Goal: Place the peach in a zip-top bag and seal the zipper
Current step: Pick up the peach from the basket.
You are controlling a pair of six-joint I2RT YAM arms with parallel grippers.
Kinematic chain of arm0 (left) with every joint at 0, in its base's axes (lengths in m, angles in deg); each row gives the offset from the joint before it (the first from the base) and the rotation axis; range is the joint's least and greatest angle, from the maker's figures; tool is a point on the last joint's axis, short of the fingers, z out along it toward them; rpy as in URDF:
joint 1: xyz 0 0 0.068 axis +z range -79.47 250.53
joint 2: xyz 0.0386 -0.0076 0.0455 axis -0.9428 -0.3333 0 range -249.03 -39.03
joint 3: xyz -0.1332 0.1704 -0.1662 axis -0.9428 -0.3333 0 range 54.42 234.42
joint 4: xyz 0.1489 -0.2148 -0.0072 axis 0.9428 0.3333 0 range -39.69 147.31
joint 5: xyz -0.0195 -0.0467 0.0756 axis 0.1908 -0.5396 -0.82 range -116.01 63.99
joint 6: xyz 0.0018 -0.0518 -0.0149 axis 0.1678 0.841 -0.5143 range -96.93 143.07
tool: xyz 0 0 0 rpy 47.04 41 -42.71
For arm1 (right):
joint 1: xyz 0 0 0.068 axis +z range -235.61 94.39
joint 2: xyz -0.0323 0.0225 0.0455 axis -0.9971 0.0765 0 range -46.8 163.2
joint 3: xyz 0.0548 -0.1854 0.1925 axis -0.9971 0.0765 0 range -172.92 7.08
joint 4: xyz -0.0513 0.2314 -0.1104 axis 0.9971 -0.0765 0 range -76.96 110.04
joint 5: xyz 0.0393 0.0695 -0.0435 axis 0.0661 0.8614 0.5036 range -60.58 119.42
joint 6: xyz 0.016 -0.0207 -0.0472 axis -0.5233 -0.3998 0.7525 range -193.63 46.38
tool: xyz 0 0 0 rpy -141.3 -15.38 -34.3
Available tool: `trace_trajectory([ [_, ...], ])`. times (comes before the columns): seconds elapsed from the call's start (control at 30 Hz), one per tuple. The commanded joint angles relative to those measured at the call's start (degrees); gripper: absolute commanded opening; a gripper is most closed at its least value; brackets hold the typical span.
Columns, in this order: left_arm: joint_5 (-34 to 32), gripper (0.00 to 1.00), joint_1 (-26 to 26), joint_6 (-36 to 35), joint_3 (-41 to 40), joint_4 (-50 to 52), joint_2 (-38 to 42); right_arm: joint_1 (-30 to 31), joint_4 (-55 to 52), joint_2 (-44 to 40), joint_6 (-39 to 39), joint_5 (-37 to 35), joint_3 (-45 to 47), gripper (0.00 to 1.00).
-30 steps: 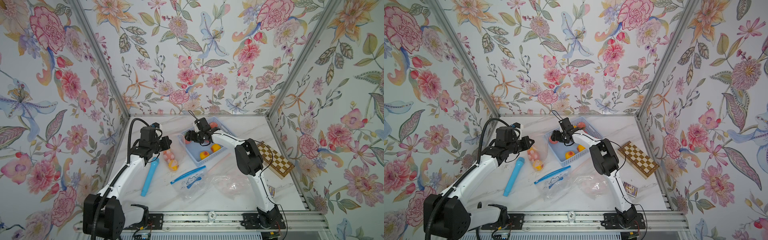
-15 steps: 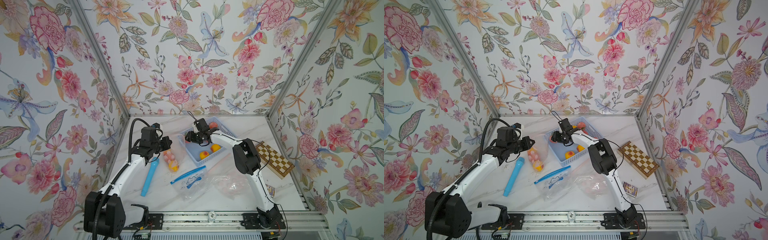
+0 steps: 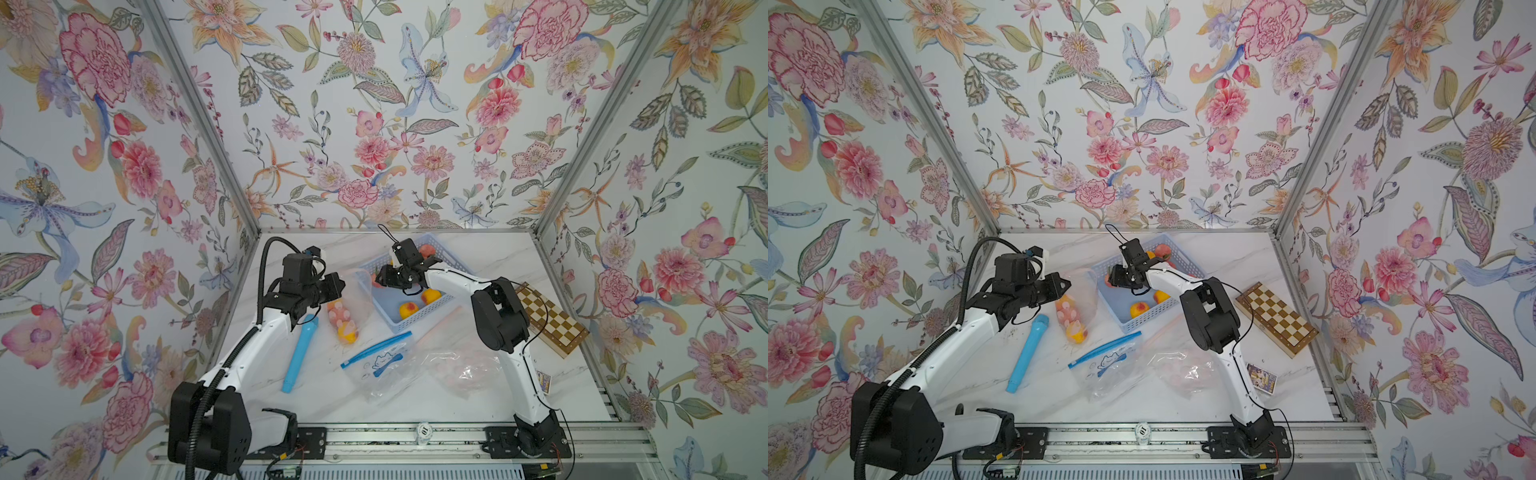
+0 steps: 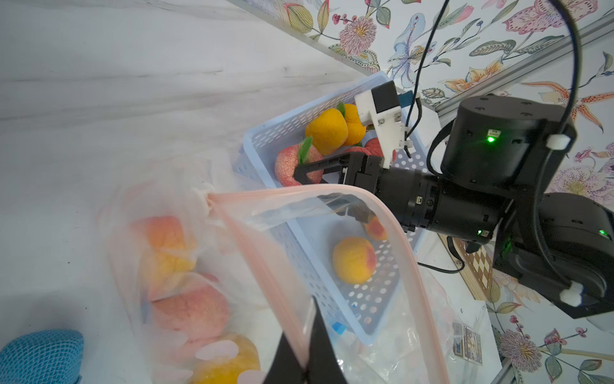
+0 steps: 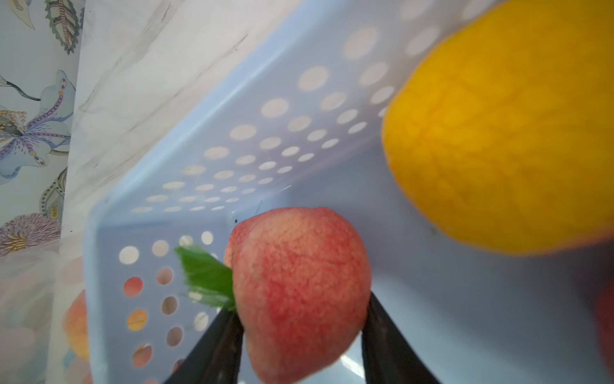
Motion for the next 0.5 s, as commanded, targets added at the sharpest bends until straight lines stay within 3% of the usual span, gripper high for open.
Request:
trace_trajectory([
  [0.0, 1.04, 0.00, 0.48, 0.93, -0.82, -1.20, -0.49, 0.28, -0.67, -5.40, 1.75, -3.25, 2.42, 0.44],
  [0.47, 2.50, 0.00, 0.33, 2.17, -0.56, -3.30, -1.17, 3.40, -0.31, -20.63, 4.40, -10.56, 10.45, 0.42],
])
